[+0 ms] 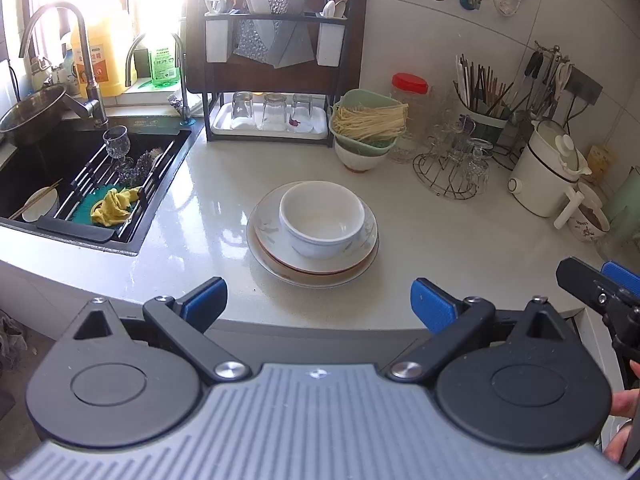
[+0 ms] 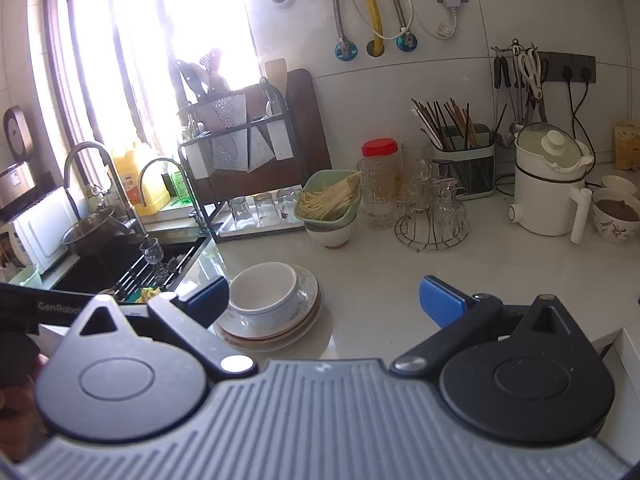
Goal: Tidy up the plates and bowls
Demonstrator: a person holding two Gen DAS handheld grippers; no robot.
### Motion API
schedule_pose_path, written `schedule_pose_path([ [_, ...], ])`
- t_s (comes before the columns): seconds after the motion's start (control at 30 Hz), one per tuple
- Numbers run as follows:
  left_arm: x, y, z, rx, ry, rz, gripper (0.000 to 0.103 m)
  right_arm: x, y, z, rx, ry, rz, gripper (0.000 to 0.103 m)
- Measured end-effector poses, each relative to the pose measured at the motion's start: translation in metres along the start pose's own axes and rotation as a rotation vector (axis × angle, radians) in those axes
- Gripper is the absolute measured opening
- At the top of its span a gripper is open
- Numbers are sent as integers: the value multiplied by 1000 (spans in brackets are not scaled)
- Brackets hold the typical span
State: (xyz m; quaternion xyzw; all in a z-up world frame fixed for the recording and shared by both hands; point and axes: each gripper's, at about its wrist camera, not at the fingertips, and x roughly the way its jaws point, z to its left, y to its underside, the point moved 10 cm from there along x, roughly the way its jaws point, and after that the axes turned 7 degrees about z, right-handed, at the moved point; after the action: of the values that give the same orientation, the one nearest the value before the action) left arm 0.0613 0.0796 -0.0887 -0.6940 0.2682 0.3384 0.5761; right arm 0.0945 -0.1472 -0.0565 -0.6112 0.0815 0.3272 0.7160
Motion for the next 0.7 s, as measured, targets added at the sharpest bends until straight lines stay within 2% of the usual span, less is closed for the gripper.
schedule_pose_path([
  [0.7,-16,10,-2,13,-21,-18,100,-8,13,3,7,-15,23,103],
])
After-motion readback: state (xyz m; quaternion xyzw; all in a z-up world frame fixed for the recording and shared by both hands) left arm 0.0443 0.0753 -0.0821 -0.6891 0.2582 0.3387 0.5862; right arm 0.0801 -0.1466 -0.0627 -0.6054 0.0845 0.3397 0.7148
